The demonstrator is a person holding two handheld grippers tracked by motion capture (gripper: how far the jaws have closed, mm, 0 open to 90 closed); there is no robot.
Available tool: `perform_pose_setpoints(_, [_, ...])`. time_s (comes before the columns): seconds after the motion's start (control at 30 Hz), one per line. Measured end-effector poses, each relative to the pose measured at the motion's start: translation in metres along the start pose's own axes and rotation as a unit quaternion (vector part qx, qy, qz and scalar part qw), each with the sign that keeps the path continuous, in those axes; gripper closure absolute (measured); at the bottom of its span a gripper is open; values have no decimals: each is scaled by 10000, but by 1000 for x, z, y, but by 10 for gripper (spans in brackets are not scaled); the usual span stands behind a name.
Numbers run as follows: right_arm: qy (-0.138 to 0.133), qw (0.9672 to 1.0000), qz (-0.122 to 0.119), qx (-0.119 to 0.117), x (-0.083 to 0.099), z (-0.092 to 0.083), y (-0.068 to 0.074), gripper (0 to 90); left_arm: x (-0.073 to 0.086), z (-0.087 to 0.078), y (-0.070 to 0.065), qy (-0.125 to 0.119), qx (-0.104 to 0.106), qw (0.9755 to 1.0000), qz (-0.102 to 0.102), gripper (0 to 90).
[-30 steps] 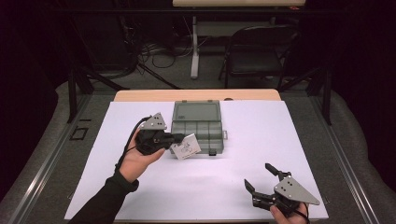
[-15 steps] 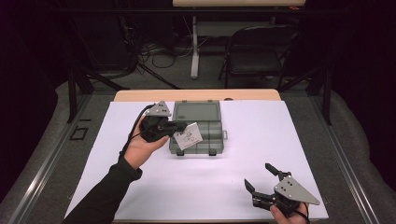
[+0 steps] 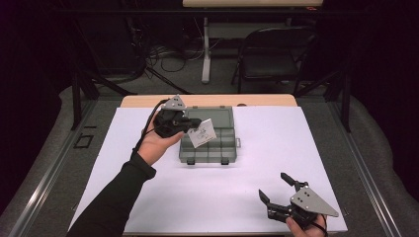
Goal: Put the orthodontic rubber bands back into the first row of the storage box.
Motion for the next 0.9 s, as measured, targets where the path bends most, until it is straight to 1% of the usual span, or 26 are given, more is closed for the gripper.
perform_pose_setpoints(0.1, [5,10000,8,-1,0,0,0,141,2,3,5,60,-46,10000,14,897])
perform_pose_setpoints(0.2, [1,10000,1,-2,0,0,0,142,3,6,9,77,-70,9999,-51,897])
perform_pose_setpoints(0.43, [6,10000,-3,-6,0,0,0,141,7,12,17,151,-133,9997,-103,897])
perform_pose_setpoints(0.6, [9,10000,16,-5,0,0,0,141,10,16,27,233,-264,9993,-111,897])
perform_pose_setpoints(0.67, [8,10000,23,-8,0,0,0,141,10,16,31,239,-313,9991,-148,897])
perform_pose_setpoints(0.77, [18,10000,22,-12,1,0,0,142,9,18,37,283,-360,9989,-137,897])
perform_pose_setpoints(0.8, [17,10000,33,-20,1,0,1,142,9,19,38,275,-380,9988,-167,897])
perform_pose_setpoints(0.9, [11,10000,12,-26,1,0,1,141,9,22,42,315,-402,9985,-174,897])
Point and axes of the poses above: each handheld gripper's, and its own axes: z roughly forward along the jaws, x roughly out of its underside, y roughly to its left, the point moved 8 cm from there along z, roughly forward along the jaws, and after that the axes turned 11 degrees about z, right-handed, at the moved point
